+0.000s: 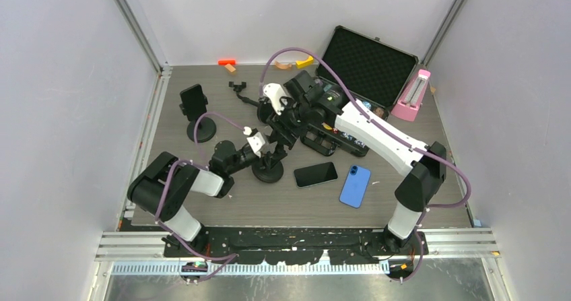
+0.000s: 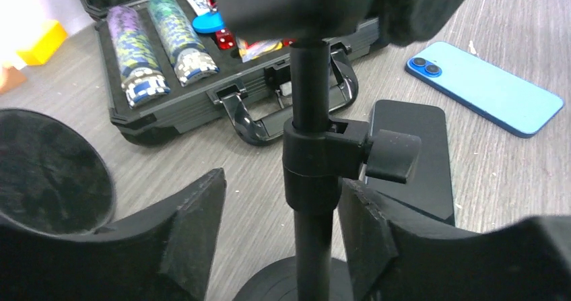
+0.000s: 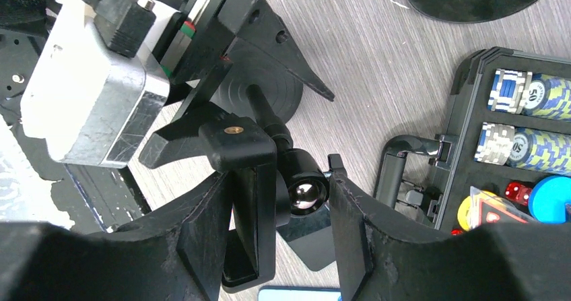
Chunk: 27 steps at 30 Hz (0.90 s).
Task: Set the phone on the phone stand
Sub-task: Place the phone stand at the center of the board.
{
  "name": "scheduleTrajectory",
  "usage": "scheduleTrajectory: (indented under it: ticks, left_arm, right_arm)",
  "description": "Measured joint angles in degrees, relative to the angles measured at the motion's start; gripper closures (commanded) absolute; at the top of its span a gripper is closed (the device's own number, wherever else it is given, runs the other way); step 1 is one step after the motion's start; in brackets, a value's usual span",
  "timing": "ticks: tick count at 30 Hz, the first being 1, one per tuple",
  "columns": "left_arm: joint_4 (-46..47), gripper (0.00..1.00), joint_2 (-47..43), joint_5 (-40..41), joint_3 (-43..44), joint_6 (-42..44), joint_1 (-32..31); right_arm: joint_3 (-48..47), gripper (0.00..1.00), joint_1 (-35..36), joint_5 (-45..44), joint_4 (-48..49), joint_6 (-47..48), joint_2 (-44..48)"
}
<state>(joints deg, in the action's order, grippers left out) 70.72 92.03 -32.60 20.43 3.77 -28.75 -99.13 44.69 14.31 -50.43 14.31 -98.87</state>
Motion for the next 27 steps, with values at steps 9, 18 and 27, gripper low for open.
scheduleTrajectory:
  ticks: [9,18,27]
  left_arm:
    - [-6.86,0.02,-9.20,0.94,-0.44,4.57,1.51]
    - [-39.56,0.00,-30.64,4.79,1.75,17.90,2.32]
    - [-75.71,0.00,-36.28,12.72,12.17,29.64,4.81]
  right_arm:
    - [-5.90,1.00,2.47,-4.37,-3.96,2.82,-3.50]
    - [-9.25,1.00,4.92,-6.03,-4.87,5.57,-6.12]
    - [-12.87,1.00,6.91,-7.65,-4.35,9.55,-9.66]
